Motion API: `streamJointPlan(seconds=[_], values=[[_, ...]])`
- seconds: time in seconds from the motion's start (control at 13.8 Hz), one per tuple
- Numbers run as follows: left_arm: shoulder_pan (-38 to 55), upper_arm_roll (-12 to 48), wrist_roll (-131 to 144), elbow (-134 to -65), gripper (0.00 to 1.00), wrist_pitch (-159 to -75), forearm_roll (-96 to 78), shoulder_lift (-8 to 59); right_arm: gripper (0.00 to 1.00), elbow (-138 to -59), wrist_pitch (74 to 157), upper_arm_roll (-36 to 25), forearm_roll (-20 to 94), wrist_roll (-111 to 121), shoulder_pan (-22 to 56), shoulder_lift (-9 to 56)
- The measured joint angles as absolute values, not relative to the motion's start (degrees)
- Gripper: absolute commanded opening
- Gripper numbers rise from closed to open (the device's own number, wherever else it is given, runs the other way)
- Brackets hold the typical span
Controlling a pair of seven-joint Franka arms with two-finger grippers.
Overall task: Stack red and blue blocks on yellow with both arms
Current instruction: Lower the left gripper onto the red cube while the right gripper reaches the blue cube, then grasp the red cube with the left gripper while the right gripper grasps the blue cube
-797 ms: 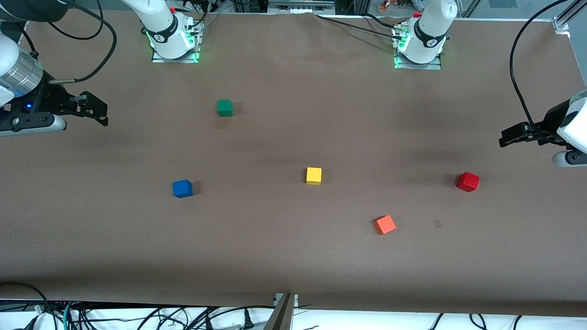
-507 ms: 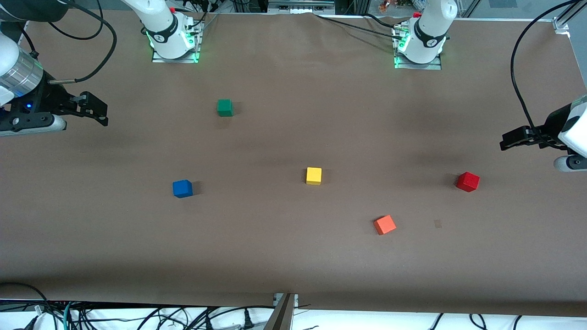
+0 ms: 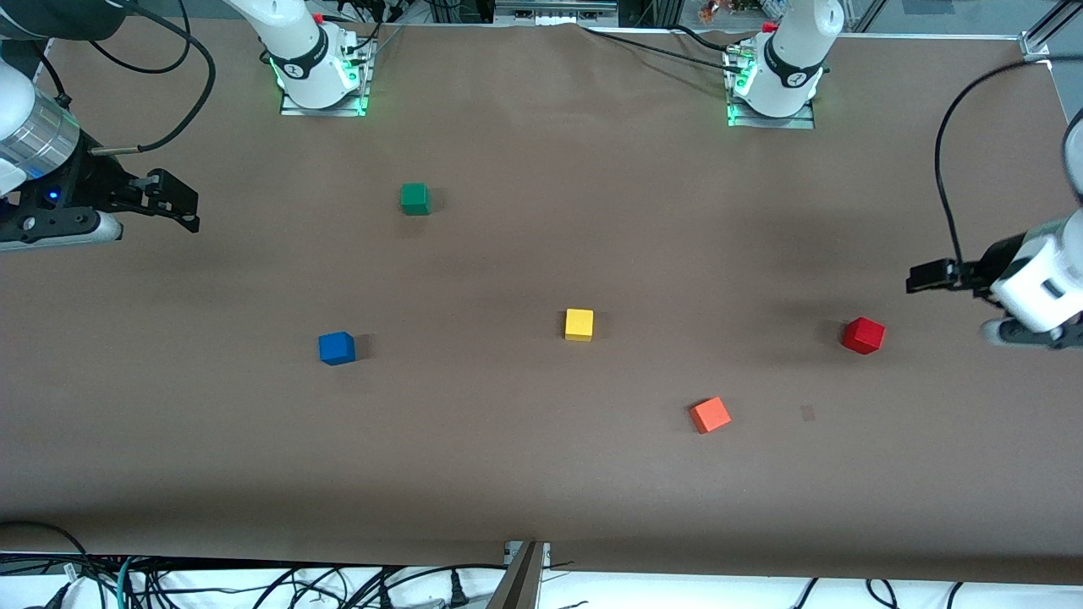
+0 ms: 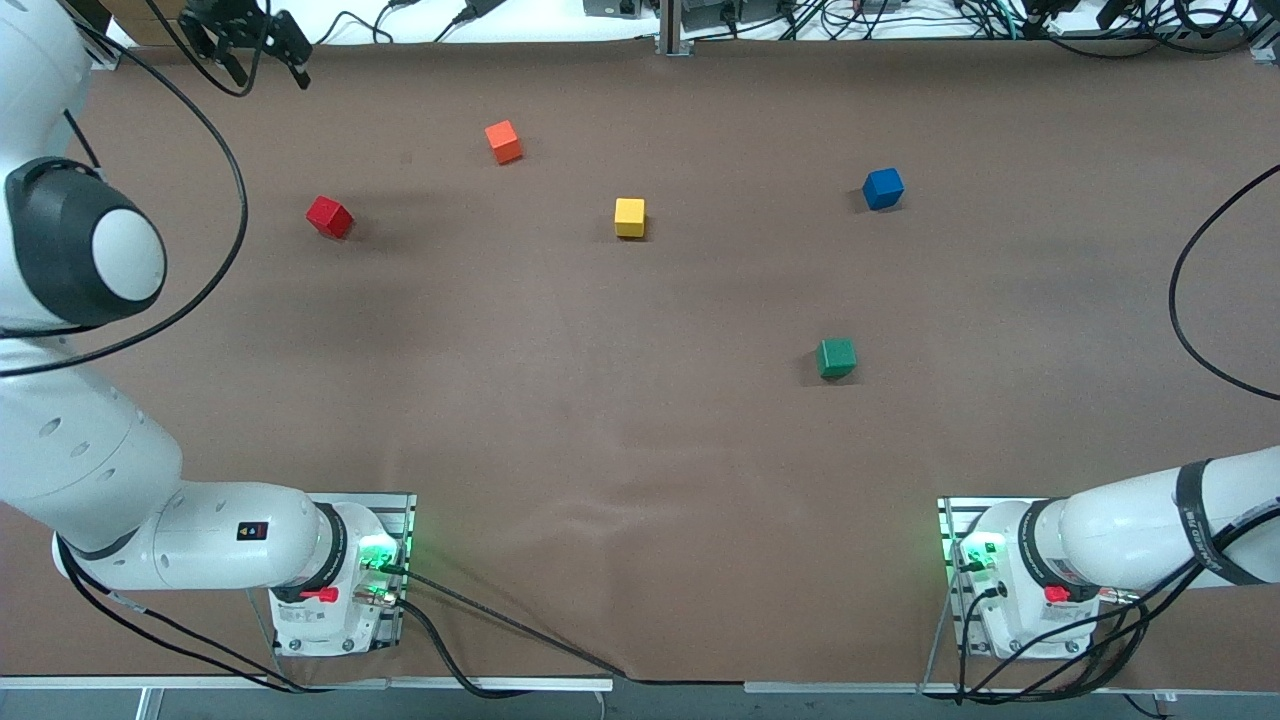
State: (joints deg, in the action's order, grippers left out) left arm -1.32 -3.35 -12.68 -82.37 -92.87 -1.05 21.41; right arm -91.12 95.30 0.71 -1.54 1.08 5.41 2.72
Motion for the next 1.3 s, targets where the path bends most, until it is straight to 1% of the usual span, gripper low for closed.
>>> streamJointPlan(seconds=[0.22, 0.36, 0.51, 0.8, 1.01, 1.09, 1.16, 1.23, 1.3], values=[[-3.18, -3.39, -23.71, -85.21, 1.00, -100.93, -1.05, 27.65, 1.00, -91.08, 93.34, 0.72, -1.53, 1.10, 5.41, 2.72], [-4.17, -3.36, -29.04, -90.16, 1.00, -109.48, -1.06, 30.02, 1.00, -91.08, 92.68, 0.75, -1.53, 1.14, 5.43, 2.77], [-4.57, -3.34, -33.11, -95.82, 1.00, -117.08, -1.06, 30.60, 1.00, -91.08, 92.54, 0.80, -1.53, 1.19, 5.49, 3.01], [-6.07, -3.37, -37.38, -106.11, 1.00, -129.37, -1.06, 30.09, 1.00, -91.09, 91.45, 1.29, -1.53, 1.65, 5.83, 4.41], [-6.89, -3.36, -38.31, -113.70, 1.00, -137.72, -1.06, 29.43, 1.00, -91.28, 89.32, 1.58, -1.47, 4.15, 6.95, 7.41], [-6.93, -3.36, -38.40, -115.04, 0.85, -138.92, -1.06, 29.35, 1.00, -91.32, 89.54, 1.60, -1.44, 4.42, 7.38, 9.04], [-6.92, -3.32, -38.40, -115.91, 0.30, -139.65, -1.06, 29.21, 1.00, -91.36, 90.25, 1.61, -1.43, 4.51, 7.72, 11.01], [-6.92, -3.26, -38.40, -116.25, 0.00, -139.76, -1.06, 29.01, 1.00, -91.46, 91.91, 1.66, -1.42, 4.56, 7.92, 13.42], [-6.92, -3.20, -38.33, -116.31, 0.00, -139.75, -1.06, 28.65, 1.00, -91.67, 94.47, 1.69, -1.41, 4.61, 8.04, 16.13]])
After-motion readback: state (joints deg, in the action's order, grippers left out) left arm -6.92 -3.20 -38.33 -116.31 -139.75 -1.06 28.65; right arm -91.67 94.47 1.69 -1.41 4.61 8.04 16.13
